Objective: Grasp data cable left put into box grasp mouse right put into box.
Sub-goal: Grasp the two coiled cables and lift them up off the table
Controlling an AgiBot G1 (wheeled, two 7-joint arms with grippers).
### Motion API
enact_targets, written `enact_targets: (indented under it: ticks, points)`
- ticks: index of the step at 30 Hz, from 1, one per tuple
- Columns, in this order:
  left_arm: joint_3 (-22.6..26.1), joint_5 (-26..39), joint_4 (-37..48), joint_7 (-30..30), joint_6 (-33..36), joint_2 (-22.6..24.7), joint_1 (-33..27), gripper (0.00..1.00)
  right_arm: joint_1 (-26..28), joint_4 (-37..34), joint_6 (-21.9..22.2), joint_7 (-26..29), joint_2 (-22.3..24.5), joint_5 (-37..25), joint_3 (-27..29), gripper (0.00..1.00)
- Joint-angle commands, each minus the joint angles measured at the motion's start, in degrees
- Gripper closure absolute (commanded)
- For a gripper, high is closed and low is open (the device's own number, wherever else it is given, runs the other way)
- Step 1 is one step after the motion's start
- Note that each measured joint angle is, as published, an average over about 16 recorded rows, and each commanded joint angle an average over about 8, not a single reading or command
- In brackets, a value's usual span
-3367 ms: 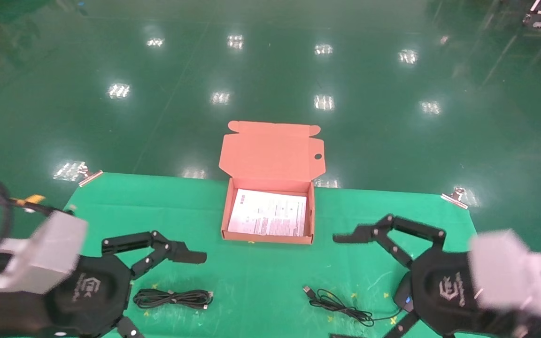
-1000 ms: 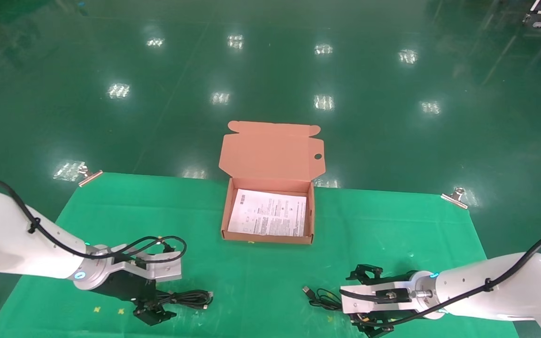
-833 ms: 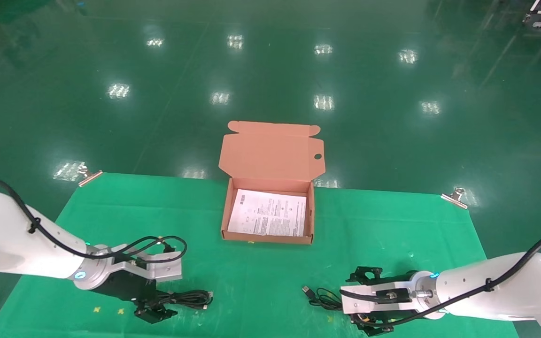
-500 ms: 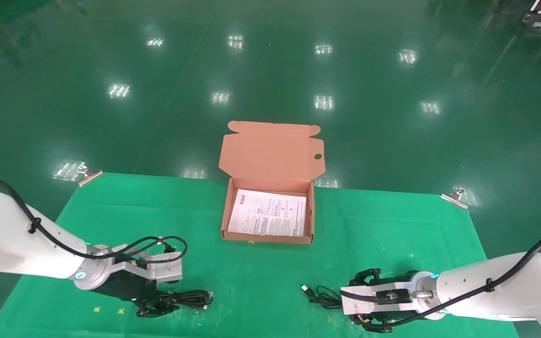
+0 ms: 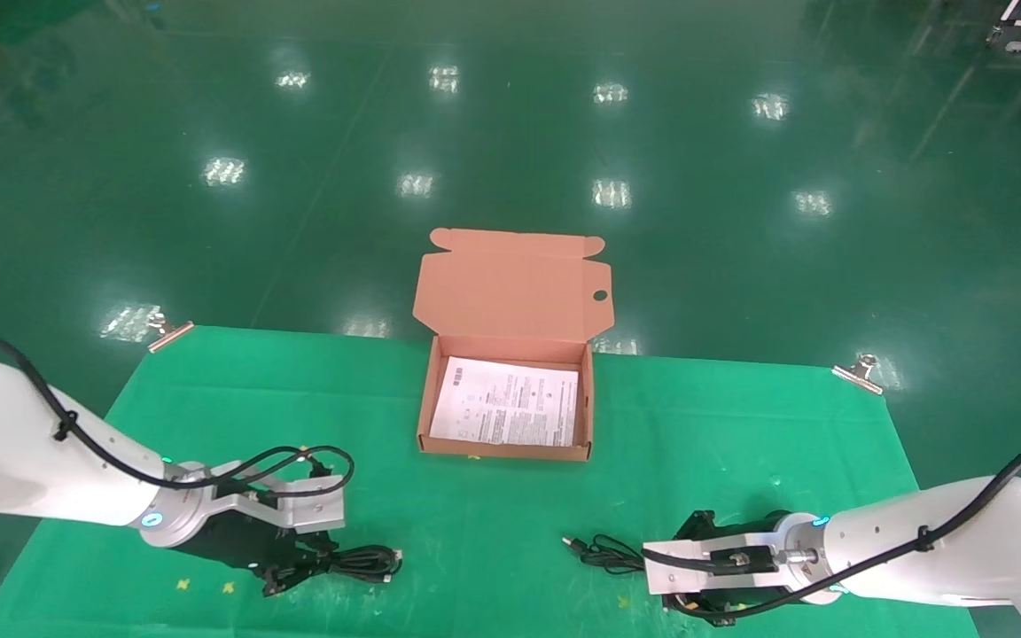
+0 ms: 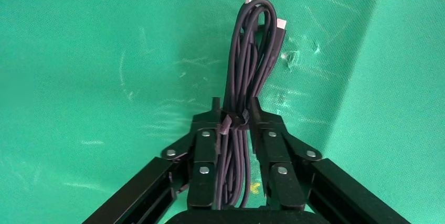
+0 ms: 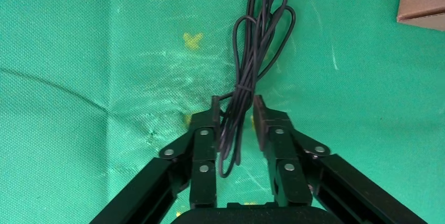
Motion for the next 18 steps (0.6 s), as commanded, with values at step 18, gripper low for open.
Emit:
enact_targets:
  ticks: [18]
  points:
    - [0.0, -0.05, -0.24, -0.07, 0.38, -0.23, 0.12, 1.0, 0.0, 0.06, -0.06, 0.03, 0.05, 0.01, -0.01, 1.0]
